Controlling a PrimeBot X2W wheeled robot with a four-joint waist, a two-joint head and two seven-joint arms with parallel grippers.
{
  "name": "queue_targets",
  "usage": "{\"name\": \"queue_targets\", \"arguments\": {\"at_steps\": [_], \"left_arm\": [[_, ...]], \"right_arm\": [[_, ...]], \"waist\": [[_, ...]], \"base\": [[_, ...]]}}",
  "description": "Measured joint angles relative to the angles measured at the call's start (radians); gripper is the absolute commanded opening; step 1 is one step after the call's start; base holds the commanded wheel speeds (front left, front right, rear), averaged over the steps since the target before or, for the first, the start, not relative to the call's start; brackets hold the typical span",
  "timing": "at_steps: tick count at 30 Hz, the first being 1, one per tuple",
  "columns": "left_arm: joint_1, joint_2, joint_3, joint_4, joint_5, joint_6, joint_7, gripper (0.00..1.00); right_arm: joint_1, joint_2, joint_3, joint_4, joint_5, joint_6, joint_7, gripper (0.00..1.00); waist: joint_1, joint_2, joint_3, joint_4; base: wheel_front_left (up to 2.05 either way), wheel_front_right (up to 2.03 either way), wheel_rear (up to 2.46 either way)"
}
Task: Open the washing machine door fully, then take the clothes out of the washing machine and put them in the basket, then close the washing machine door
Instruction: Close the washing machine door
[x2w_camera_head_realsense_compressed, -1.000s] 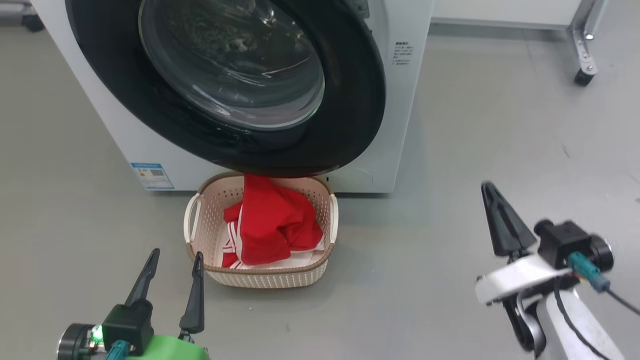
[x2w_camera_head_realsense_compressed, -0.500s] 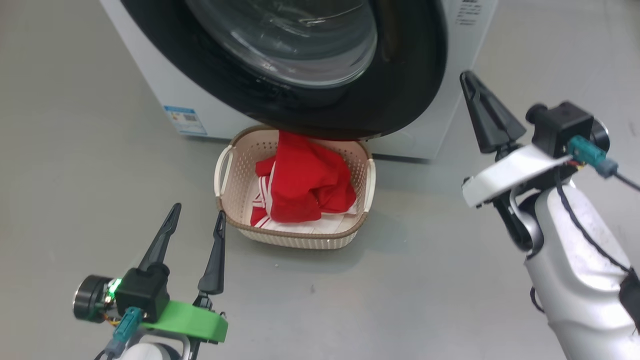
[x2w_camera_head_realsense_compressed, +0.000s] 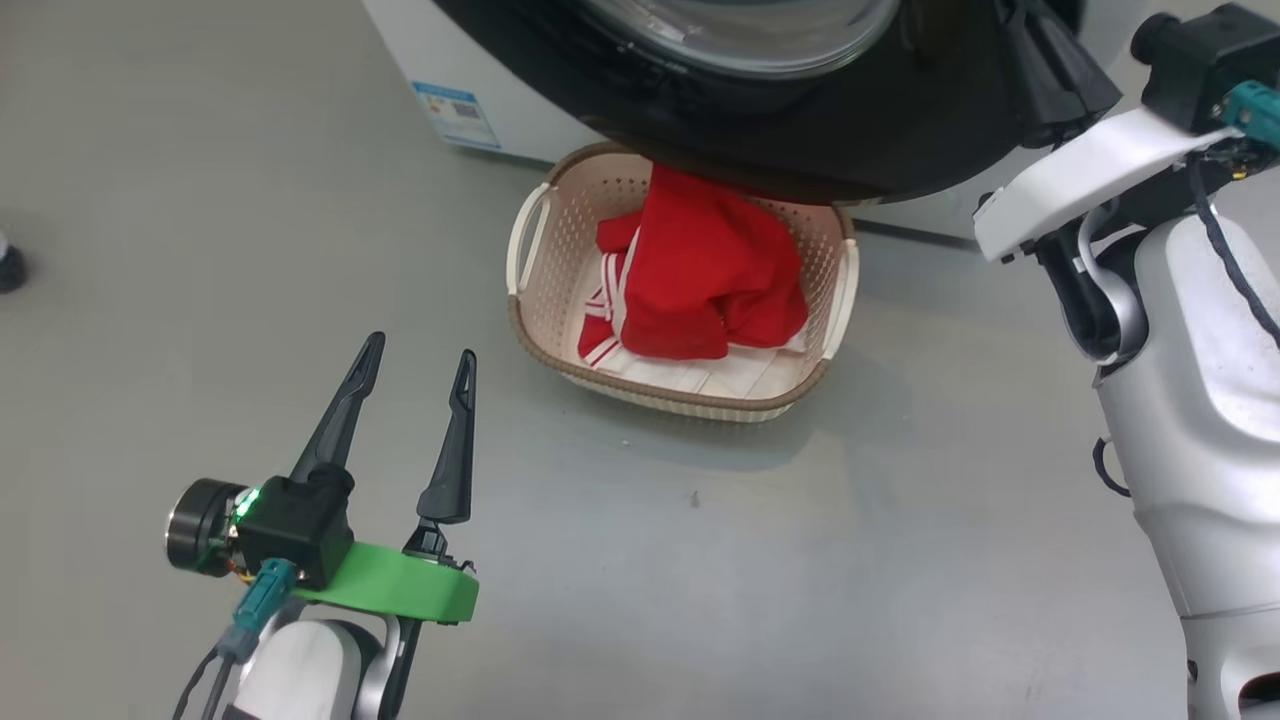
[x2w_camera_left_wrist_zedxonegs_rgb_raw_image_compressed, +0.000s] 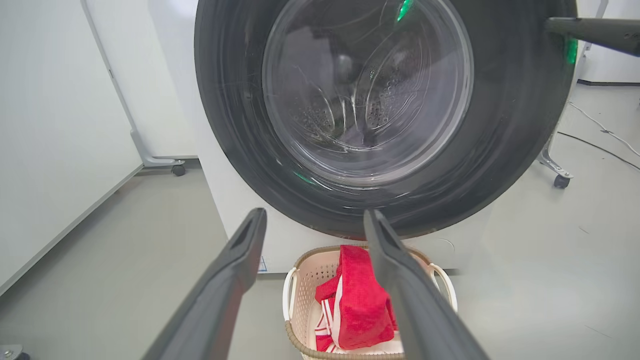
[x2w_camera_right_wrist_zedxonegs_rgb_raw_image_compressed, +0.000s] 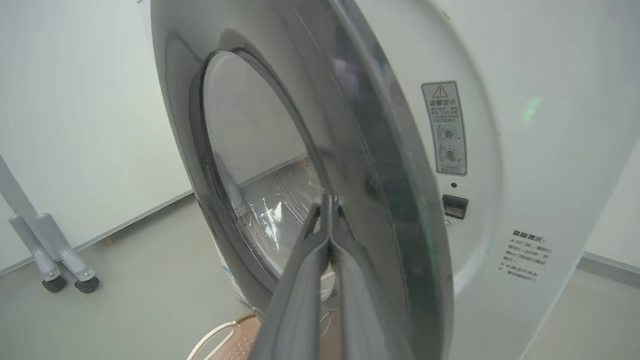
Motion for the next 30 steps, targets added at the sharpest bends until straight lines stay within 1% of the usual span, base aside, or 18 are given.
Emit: {"name": "queue_targets", "arguments": {"at_steps": [8,13,15,20,25,30], "left_arm": [[-0.015,-0.001,0.000,0.034,-0.001,0.000,-0.010,1.00],[-0.028,-0.003,-0.006,0.047,-0.001,0.000,-0.011,1.00],[-0.031,-0.004,-0.014,0.049,-0.001,0.000,-0.011,1.00],[-0.049,-0.006,-0.025,0.057,-0.001,0.000,-0.019,1.00],[-0.065,-0.008,-0.028,0.058,-0.003,0.000,-0.019,1.00],[-0.083,-0.011,-0.044,0.064,-0.020,-0.002,-0.020,1.00]], "right_arm": [[-0.039,-0.013,0.002,0.067,0.017,0.000,-0.010,0.00],[-0.076,-0.030,0.004,0.099,0.018,0.001,-0.018,0.00],[-0.090,-0.041,0.004,0.107,0.019,0.007,-0.018,0.00],[-0.149,-0.074,0.006,0.128,0.025,0.009,-0.018,0.00],[-0.221,-0.082,0.005,0.145,0.049,0.009,-0.018,0.00],[-0.271,-0.110,-0.007,0.176,0.053,0.009,-0.017,0.00]], "waist": [[0.0001,0.0000,0.037,0.038],[0.0000,0.0000,0.045,0.045],[0.0000,0.0000,0.050,0.047],[0.0000,0.0000,0.065,0.056],[-0.0001,0.0000,0.087,0.063],[-0.0001,0.0000,0.108,0.074]], "base": [[0.00,0.00,0.00],[0.00,0.00,0.00],[0.00,0.00,0.00],[0.00,0.00,0.00],[0.00,0.00,0.00],[0.00,0.00,0.00]]}}
